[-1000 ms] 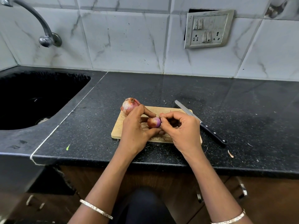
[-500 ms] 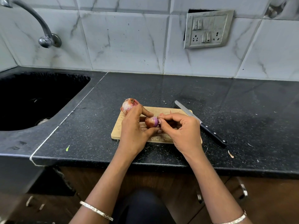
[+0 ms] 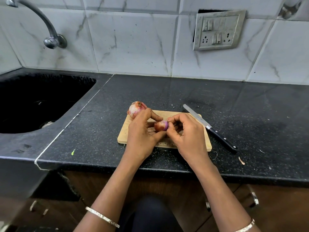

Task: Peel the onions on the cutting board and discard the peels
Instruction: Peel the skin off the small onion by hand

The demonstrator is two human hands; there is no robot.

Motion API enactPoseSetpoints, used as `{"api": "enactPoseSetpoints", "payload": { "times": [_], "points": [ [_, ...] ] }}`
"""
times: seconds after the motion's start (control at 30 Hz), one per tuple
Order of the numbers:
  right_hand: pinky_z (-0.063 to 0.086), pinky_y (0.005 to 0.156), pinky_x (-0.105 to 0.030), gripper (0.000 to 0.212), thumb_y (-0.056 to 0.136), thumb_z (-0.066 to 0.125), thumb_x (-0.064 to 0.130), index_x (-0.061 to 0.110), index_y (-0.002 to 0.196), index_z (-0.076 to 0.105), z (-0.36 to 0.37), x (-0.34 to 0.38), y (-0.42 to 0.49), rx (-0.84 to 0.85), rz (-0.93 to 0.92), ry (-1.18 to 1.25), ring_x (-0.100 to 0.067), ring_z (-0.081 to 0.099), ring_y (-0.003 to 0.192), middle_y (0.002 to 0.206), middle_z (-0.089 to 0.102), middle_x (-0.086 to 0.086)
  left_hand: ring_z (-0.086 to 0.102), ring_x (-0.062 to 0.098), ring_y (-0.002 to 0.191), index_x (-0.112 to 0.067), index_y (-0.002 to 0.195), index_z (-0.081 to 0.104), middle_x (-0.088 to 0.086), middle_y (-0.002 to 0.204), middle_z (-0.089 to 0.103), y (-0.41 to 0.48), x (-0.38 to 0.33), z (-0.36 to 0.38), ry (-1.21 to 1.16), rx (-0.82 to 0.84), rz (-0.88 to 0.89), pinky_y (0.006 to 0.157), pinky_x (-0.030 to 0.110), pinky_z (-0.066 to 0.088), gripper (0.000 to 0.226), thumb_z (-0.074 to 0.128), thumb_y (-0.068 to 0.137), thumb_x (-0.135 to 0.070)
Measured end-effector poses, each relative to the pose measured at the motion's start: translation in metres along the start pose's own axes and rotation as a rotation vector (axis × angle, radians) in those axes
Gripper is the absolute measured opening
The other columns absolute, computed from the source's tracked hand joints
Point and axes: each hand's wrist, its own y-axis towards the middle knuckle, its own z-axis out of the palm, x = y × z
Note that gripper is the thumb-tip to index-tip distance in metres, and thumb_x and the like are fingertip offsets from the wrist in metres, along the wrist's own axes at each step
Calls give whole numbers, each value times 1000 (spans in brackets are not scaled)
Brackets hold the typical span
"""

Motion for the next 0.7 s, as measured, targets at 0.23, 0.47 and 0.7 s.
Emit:
{"api": "enactPoseSetpoints", "payload": {
  "times": [0.23, 0.47, 0.7],
  "points": [
    [47, 68, -27, 9, 92, 65, 21, 12, 92, 65, 0, 0, 1, 27, 23, -4, -8, 56, 81, 88, 63, 5, 67, 0, 90, -13, 88, 66, -4, 92, 70, -1, -7, -3, -138, -3, -63, 76, 15, 55, 31, 90, 72, -2],
    [54, 72, -38, 11, 89, 60, 25, 16, 92, 64, -2, 0, 3, 30, 113, 93, -16, 65, 82, 88, 67, 4, 69, 10, 93, -14, 88, 66, -14, 89, 71, 2, 0, -2, -214, 15, -82, 89, 23, 53, 36, 93, 66, -6],
    [51, 71, -30, 4, 92, 64, 20, 16, 93, 64, -3, -1, 2, 42, 137, 92, -14, 62, 84, 89, 67, 5, 69, 16, 96, -17, 90, 63, -12, 91, 70, 2, -1, -3, -307, 58, -78, 97, 36, 54, 35, 88, 69, -6]
  ]
}}
